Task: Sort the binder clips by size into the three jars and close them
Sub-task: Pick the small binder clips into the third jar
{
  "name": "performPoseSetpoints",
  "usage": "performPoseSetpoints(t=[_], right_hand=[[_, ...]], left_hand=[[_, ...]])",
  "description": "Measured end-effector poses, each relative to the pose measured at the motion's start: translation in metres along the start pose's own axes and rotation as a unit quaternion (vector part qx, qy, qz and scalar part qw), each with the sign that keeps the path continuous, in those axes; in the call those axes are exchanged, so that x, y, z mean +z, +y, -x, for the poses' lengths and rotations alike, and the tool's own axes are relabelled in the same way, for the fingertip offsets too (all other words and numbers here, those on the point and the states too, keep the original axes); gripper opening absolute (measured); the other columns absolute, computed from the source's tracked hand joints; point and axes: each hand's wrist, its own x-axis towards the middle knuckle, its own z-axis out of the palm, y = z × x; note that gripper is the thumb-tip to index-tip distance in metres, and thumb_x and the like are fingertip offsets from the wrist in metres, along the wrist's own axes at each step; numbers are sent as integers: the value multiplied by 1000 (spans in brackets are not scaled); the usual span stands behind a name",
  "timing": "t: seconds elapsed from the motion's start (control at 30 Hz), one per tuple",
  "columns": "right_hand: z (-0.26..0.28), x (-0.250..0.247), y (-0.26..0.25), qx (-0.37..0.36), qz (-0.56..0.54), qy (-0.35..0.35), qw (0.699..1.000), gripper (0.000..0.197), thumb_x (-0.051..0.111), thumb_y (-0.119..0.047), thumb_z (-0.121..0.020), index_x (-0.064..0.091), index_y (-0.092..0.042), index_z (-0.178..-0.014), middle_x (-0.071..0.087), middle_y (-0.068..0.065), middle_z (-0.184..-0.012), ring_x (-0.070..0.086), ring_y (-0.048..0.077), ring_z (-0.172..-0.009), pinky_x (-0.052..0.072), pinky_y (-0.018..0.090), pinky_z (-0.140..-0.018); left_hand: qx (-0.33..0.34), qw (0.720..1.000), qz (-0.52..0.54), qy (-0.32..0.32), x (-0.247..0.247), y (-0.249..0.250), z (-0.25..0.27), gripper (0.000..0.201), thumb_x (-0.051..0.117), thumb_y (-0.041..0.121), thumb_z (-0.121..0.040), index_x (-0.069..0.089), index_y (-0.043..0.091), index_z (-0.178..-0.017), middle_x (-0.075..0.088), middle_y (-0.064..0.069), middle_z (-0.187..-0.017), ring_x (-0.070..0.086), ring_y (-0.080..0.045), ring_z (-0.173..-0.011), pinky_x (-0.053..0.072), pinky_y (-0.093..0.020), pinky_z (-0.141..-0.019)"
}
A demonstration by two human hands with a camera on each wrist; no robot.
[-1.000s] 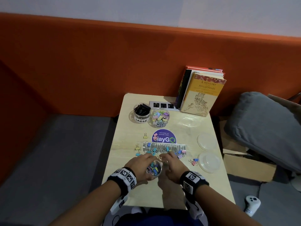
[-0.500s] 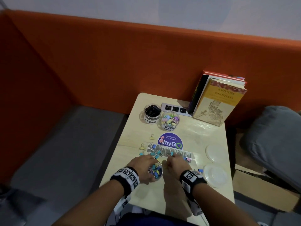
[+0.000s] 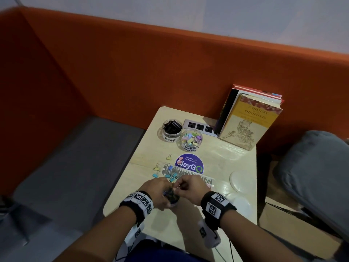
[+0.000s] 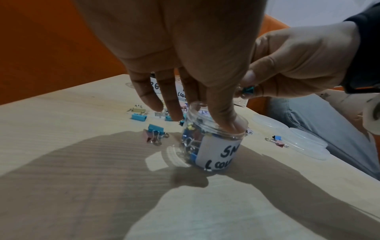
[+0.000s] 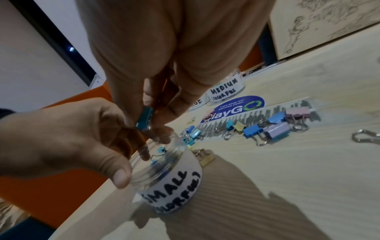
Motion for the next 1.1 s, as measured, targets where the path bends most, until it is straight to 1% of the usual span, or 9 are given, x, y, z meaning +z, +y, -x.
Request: performPoseSetpoints(t=[0.13, 0.2, 0.3, 0.4, 0.53, 0.63, 0.77, 0.9, 1.1], right_hand=[[0, 3, 9, 12, 2, -10, 1000, 13, 77, -12, -81, 76, -18, -92, 73, -2, -90, 68, 11, -83, 55, 21, -76], [1, 0, 12, 16, 2, 22, 1000, 11, 74, -9, -82, 75, -16, -91, 73, -1, -87, 68, 14, -82, 54, 22, -74], [0, -1, 10, 7, -16, 45, 999, 11, 74, -11, -82, 72, -20, -87, 71, -4, -82, 66, 10, -77, 52, 18, -70], [-1, 4, 5, -18, -26, 33, 999, 6, 71, -20, -87, 70, -26, -89, 72, -8, -88, 67, 7, -83, 55, 25, -79], [-1, -6, 19, 24, 11, 99, 995, 20, 56, -6, -91, 71, -19, -93, 69, -8, -90, 60, 8, -83, 47, 19, -75], [1, -13, 32, 43, 83, 71, 993, 17, 56, -13, -88, 72, -18, -91, 69, -2, -92, 61, 16, -83, 50, 27, -75], [-2, -4, 38, 10, 177, 0, 984, 20, 58, -23, -91, 72, -15, -102, 64, 4, -103, 60, 21, -95, 44, 26, -76], [-2, 13, 36, -47, 190, 3, 981, 27, 51, -32, -92, 73, -25, -106, 60, 4, -103, 61, 22, -91, 52, 32, -79], [-2, 17, 39, -19, 221, 0, 975, 32, 47, -29, -98, 71, -9, -104, 55, 9, -104, 58, 26, -91, 48, 33, -82]], left_hand=[[-9, 1000, 12, 12, 2, 1, 4, 61, 87, 33, -65, 63, 38, -121, 59, 9, -111, 60, -18, -102, 53, -33, -84], [-15, 1000, 20, 15, 2, 3, 5, 66, 88, 30, -64, 62, 38, -125, 60, 9, -113, 60, -18, -103, 53, -32, -85], [-26, 999, 31, 9, 5, 4, 5, 65, 88, 36, -64, 63, 39, -123, 60, 10, -110, 61, -18, -99, 52, -30, -81], [-37, 998, 41, 14, 9, 2, 5, 56, 87, 40, -64, 65, 35, -115, 63, 10, -111, 63, -16, -93, 48, -25, -71], [-32, 998, 41, 21, 10, 1, 4, 70, 86, 40, -68, 59, 32, -132, 61, 8, -121, 60, -17, -105, 50, -28, -85], [-27, 998, 47, 19, 10, 0, 4, 80, 84, 43, -71, 50, 31, -143, 55, 9, -132, 54, -17, -119, 46, -29, -96], [-28, 998, 47, 22, 11, 0, 6, 78, 83, 44, -72, 50, 32, -142, 55, 9, -134, 54, -16, -120, 47, -29, -97], [-32, 998, 44, 17, 11, -1, 7, 77, 85, 41, -72, 52, 32, -140, 58, 9, -129, 58, -17, -114, 51, -31, -94], [-22, 999, 39, 8, 11, -2, 6, 80, 85, 41, -70, 51, 32, -142, 56, 8, -133, 55, -17, -119, 49, -34, -98]])
